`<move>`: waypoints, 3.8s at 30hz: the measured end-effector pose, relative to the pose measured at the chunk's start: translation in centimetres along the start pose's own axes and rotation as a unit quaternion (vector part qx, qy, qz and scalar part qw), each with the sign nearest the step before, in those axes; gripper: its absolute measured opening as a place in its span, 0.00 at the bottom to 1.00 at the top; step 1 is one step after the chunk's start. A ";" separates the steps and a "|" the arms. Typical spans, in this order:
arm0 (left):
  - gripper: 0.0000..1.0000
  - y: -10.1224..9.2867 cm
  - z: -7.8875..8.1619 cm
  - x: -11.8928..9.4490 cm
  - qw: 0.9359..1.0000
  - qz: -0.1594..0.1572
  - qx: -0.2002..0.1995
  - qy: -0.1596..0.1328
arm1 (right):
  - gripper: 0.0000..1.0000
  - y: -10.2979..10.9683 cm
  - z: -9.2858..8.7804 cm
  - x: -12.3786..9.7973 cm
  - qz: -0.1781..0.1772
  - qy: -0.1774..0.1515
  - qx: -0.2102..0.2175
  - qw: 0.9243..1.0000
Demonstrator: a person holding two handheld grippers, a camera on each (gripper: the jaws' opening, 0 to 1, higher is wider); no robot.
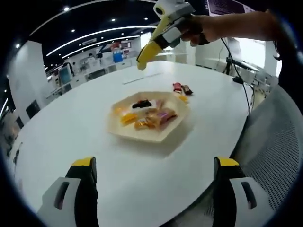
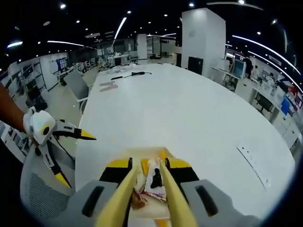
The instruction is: Place the target food into the container with the food tongs after gripping and lifting it, then release it inside without dropping or visibly crushing the food.
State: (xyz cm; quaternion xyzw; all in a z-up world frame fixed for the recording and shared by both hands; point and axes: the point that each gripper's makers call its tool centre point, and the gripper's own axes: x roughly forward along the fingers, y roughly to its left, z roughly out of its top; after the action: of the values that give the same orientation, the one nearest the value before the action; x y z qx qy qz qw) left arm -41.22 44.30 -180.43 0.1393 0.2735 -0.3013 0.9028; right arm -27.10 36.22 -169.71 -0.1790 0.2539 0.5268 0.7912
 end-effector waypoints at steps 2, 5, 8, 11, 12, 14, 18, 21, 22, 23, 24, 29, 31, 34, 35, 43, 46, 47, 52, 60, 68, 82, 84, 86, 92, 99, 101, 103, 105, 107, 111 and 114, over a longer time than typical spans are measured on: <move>0.99 -0.2 0.1 0.1 1.000 -0.005 0.005 -0.001 | 0.27 -0.1 0.0 -0.4 -0.003 -0.001 -0.007 1.000; 0.99 -0.3 0.7 0.0 1.000 -0.011 -0.005 -0.016 | 0.27 -0.3 -0.1 -1.1 -0.012 0.004 -0.018 1.000; 0.99 -0.9 0.5 0.2 1.000 -0.020 -0.011 -0.008 | 0.27 -0.3 -0.1 -2.2 -0.011 0.004 -0.007 1.000; 0.99 -1.4 0.7 0.4 0.999 -0.035 -0.001 -0.012 | 0.27 -0.8 -0.7 -2.9 -0.026 0.007 -0.008 1.000; 0.99 -1.6 0.6 0.3 0.999 -0.038 0.000 -0.008 | 0.27 -1.0 -1.0 -3.3 -0.034 0.009 -0.008 0.999; 0.99 -1.8 0.4 0.2 0.999 -0.037 -0.003 -0.009 | 0.27 -1.3 -1.2 -4.0 -0.049 0.002 0.006 0.999; 0.99 -1.7 1.0 0.3 0.999 -0.044 0.002 -0.015 | 0.28 -1.6 -2.0 -4.7 -0.057 0.007 0.007 0.998; 0.99 -1.7 1.2 0.2 0.999 -0.039 -0.002 -0.020 | 0.28 -1.9 -2.6 -5.3 -0.068 0.005 0.026 0.997; 0.99 -1.5 1.3 0.2 0.999 -0.036 -0.002 -0.024 | 0.28 -1.9 -2.6 -5.5 -0.070 0.003 0.028 0.997; 0.99 -1.5 1.2 0.2 0.999 -0.036 -0.002 -0.020 | 0.28 -1.8 -2.6 -5.7 -0.073 0.001 0.027 0.997; 0.99 -1.5 1.0 0.3 0.999 -0.038 -0.002 -0.018 | 0.28 -1.7 -2.7 -5.8 -0.075 0.000 0.026 0.997; 0.99 -1.9 1.1 0.3 0.999 -0.047 0.010 -0.018 | 0.28 -2.1 -3.3 -6.1 -0.091 -0.002 0.043 0.995; 0.99 -1.8 1.0 0.3 0.999 -0.044 0.005 -0.017 | 0.28 -2.1 -3.6 -6.2 -0.095 0.000 0.045 0.994; 0.99 -2.0 1.0 0.4 0.999 -0.048 0.011 -0.014 | 0.28 -2.6 -3.8 -6.9 -0.106 -0.005 0.055 0.993; 0.98 -2.1 1.1 0.4 0.998 -0.052 0.014 -0.015 | 0.28 -2.9 -4.0 -7.3 -0.113 -0.006 0.063 0.992; 0.97 -1.8 1.0 0.3 0.999 -0.046 0.013 -0.017 | 0.28 -4.1 -5.7 -9.4 -0.139 -0.006 0.080 0.987; 0.97 -1.7 1.1 0.2 0.999 -0.045 0.009 -0.019 | 0.28 -4.8 -6.0 -10.2 -0.153 -0.012 0.086 0.984; 0.97 -1.7 1.1 0.2 0.999 -0.045 0.010 -0.022 | 0.28 -4.9 -6.1 -10.4 -0.156 -0.013 0.090 0.984; 0.97 -1.6 1.1 0.2 0.999 -0.042 0.010 -0.021 | 0.28 -5.1 -6.8 -11.2 -0.169 -0.013 0.095 0.981; 0.97 -1.7 1.6 0.2 0.998 -0.044 0.011 -0.031 | 0.29 -5.7 -8.1 -11.9 -0.179 -0.011 0.097 0.979; 0.96 -1.8 1.9 0.1 0.998 -0.044 0.011 -0.035 | 0.29 -4.2 -11.7 -9.8 -0.172 -0.011 0.101 0.980; 0.95 -1.5 2.1 -0.1 0.998 -0.035 -0.001 -0.042 | 0.29 -3.0 -15.1 -4.5 -0.142 0.002 0.034 0.989; 0.95 -1.4 1.9 -0.1 0.999 -0.037 -0.007 -0.040 | 0.28 -3.0 -15.8 -4.0 -0.140 0.015 0.020 0.990; 0.94 -1.0 1.9 -0.1 0.998 -0.032 -0.023 -0.041 | 0.28 -3.0 -15.8 -3.7 -0.138 0.010 0.032 0.990; 0.94 -1.0 2.3 -0.1 0.998 -0.025 -0.015 -0.046 | 0.28 -3.3 -16.5 -3.4 -0.144 0.014 0.029 0.989; 0.93 -0.7 2.7 -0.3 0.998 -0.014 -0.021 -0.057 | 0.29 -3.2 -16.7 -2.4 -0.151 0.027 -0.028 0.988; 0.92 -0.7 2.7 -0.3 0.998 -0.015 -0.018 -0.058 | 0.28 -3.2 -16.5 -2.5 -0.153 0.025 -0.024 0.988; 0.92 -0.7 2.8 -0.3 0.998 -0.015 -0.023 -0.060 | 0.28 -2.9 -16.4 -2.5 -0.153 0.023 -0.027 0.988; 0.92 -0.7 2.8 -0.3 0.998 -0.016 -0.022 -0.059 | 0.29 -2.8 -16.5 -2.6 -0.157 0.023 -0.027 0.987; 0.92 -1.1 2.5 -0.4 0.998 -0.024 -0.004 -0.054 | 0.29 -2.7 -16.6 -2.6 -0.160 0.022 -0.025 0.987; 0.92 -1.1 2.6 -0.4 0.998 -0.026 -0.001 -0.056 | 0.29 -2.7 -16.6 -2.2 -0.163 0.024 -0.037 0.986; 0.92 -1.0 2.4 -0.3 0.998 -0.024 0.000 -0.051 | 0.29 -2.8 -16.6 -2.0 -0.167 0.027 -0.037 0.985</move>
State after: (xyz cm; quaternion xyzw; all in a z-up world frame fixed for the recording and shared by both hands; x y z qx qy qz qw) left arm -41.02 42.66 -178.36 0.1175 0.2304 -0.3298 0.9079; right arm -28.67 24.48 -181.85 -0.2625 0.2221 0.3915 0.8535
